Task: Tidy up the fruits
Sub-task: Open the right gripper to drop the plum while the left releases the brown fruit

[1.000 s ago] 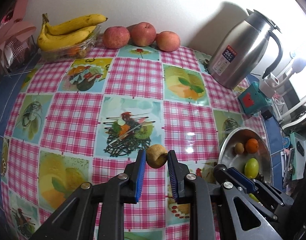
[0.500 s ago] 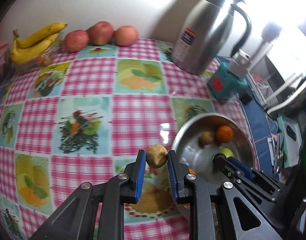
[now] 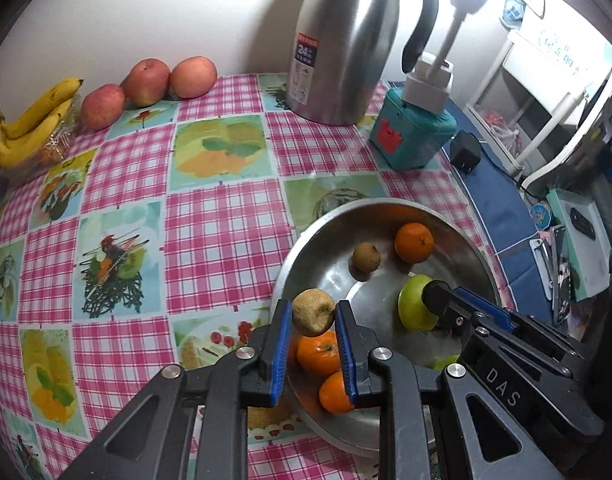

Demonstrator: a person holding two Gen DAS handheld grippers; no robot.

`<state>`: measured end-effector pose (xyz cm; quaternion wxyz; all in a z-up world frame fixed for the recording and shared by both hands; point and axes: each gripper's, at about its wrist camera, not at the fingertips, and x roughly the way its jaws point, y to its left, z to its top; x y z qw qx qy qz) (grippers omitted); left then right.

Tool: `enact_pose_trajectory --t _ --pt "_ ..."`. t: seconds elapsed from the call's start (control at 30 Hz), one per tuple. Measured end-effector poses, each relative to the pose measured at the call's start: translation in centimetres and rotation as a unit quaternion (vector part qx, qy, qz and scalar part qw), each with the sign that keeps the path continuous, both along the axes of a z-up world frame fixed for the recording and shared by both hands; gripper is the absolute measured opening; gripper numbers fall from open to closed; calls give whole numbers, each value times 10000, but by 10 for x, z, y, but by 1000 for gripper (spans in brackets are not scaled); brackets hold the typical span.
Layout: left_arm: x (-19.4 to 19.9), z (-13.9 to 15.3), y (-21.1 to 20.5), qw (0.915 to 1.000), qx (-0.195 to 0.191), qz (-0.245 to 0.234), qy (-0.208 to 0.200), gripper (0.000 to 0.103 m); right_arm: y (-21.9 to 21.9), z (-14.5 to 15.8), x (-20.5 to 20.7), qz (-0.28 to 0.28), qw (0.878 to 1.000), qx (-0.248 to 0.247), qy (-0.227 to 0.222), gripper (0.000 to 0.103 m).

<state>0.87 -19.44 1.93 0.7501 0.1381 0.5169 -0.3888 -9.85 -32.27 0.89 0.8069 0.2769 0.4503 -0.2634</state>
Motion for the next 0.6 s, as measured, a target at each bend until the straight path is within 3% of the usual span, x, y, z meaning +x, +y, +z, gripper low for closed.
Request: enact_pose_trajectory --t 0.6 --pt "-4 -19 -7 9999 119 -39 41 24 6 -4 5 145 9999 55 75 23"
